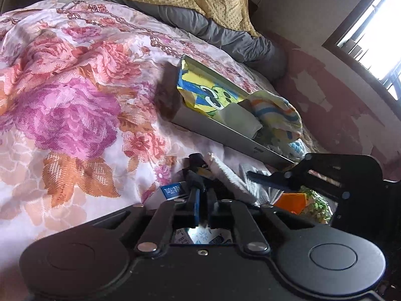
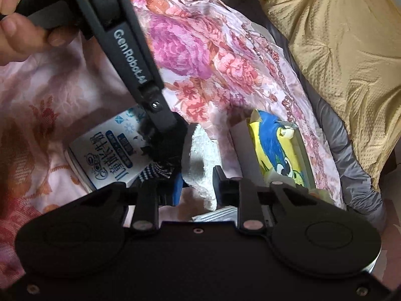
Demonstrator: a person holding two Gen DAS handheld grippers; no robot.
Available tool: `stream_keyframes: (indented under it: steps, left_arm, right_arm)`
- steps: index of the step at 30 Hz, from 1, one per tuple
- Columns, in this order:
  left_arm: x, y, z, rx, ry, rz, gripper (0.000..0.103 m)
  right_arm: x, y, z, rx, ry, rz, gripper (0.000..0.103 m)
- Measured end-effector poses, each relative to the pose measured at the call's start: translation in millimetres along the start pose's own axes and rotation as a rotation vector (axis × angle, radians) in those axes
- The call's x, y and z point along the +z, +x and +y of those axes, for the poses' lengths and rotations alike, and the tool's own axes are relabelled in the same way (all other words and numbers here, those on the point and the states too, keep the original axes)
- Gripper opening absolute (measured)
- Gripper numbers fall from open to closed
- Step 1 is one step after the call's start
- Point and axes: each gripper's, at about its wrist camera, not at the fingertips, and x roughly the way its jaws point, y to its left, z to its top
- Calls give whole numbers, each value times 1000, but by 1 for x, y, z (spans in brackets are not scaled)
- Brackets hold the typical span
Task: Organize soft objects
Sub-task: 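Grasp the white fluffy cloth with the right tool while the left grasps its black-strapped end, then lift and carry the white fluffy cloth with both tools over the frog tray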
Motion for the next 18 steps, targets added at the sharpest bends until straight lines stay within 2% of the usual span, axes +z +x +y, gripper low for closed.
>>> stream_keyframes:
  steps: [3, 6, 18]
  left_arm:
    - [0, 0, 1, 2, -15, -1, 2]
    - [0, 0, 1, 3, -17, -4, 1]
    - [1, -10, -16, -8, 45, -67, 0]
  right_arm:
    - [-3, -2, -6, -9, 16, 0, 16]
    - [-5, -1, -13, -12, 36, 4, 8]
    - [-17, -6, -23, -45, 98, -48, 4]
